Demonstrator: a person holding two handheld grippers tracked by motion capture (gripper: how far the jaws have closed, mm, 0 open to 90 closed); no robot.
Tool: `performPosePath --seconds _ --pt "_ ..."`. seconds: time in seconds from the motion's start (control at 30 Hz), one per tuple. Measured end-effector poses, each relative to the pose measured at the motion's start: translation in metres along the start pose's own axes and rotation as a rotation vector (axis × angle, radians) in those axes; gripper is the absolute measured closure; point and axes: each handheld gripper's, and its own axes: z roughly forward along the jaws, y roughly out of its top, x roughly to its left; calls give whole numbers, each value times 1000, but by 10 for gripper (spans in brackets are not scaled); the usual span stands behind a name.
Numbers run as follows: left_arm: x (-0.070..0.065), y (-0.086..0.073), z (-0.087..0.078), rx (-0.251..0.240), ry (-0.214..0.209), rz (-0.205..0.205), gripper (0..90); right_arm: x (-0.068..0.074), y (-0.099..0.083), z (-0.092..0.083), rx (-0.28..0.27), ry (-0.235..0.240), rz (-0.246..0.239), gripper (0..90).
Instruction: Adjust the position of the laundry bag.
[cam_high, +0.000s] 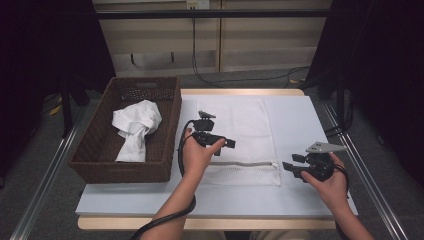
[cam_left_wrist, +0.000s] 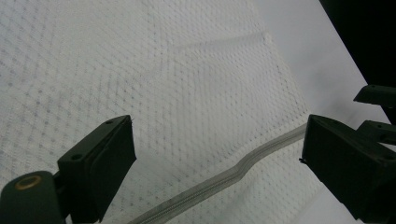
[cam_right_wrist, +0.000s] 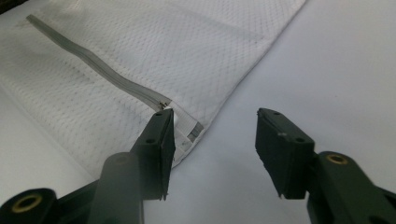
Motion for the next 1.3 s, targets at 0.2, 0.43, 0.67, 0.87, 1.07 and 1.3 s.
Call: performPosePath --seconds 0.2,0.43,0.67,0.87,1.07,1.3 --pt "-6 0 1 11 -31 14 85 -1 8 5 26 -1 37 670" --pt "-3 -1 2 20 -13 12 86 3 7 14 59 37 90 839" --pt "-3 -1 4 20 -17 15 84 5 8 21 78 48 96 900" --pt "-5 -4 6 17 -28 6 84 6 7 29 103 36 104 900" --pt "-1 -7 5 14 -16 8 84 14 11 32 92 75 105 900" --pt "0 -10 7 24 -29 6 83 21 16 35 90 92 91 900"
